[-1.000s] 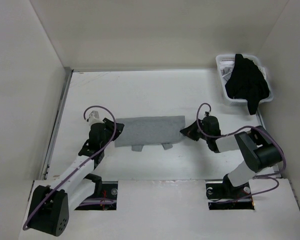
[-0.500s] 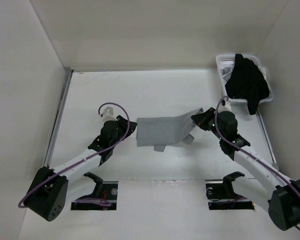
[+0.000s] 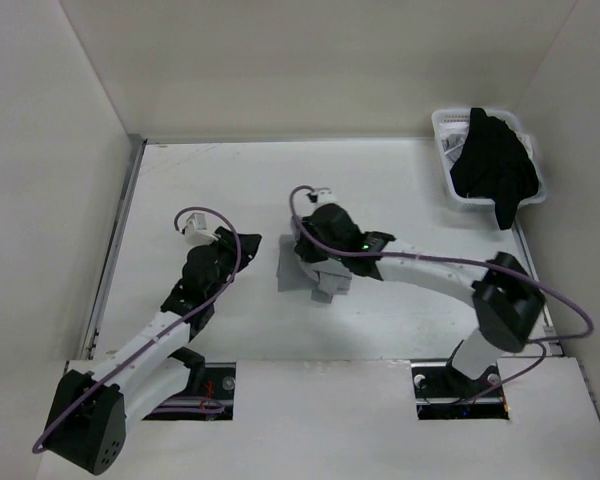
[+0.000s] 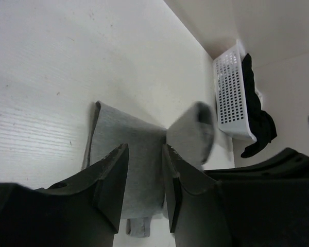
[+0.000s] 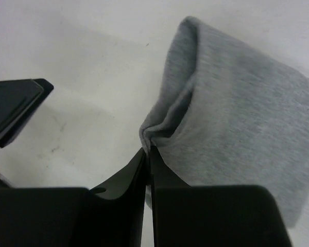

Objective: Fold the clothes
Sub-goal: Fold the tank top

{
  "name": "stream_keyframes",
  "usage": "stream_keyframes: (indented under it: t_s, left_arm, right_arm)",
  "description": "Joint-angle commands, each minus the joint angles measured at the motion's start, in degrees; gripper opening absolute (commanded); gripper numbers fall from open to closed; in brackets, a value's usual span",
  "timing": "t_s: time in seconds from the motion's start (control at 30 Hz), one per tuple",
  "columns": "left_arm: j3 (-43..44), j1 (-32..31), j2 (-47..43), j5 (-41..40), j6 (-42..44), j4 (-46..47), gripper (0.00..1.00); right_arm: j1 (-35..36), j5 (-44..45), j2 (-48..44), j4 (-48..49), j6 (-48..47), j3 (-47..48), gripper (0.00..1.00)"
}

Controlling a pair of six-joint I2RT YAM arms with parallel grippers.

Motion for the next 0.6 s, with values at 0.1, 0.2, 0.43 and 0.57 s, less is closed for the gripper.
stream_keyframes:
  t_s: [0.1,0.2,0.43,0.57]
  left_arm:
    - [-2.0,4.5,-4.1,2.0,-0.7,-0.3,0.33]
    - [-1.9,6.5,-4.1,2.9,-0.5,-0.8,0.34]
    - [0.5,7.6,1.0,4.1,1.0,-0.2,0.36]
    - [3.2,6.7,5.9,3.1,3.0,-0.8,0.39]
  right_arm:
    - [8.0,2.9,13.8,-6.8,0.4,15.0,0.3]
    - [9.2,3.2,12.7,-5.7,1.4,14.8,0.44]
    - [3.6,3.3,-4.1,4.2,3.2,-2.4,0.31]
    - [-3.6,3.1,-15.6,12.1,3.7,-16.6,0.07]
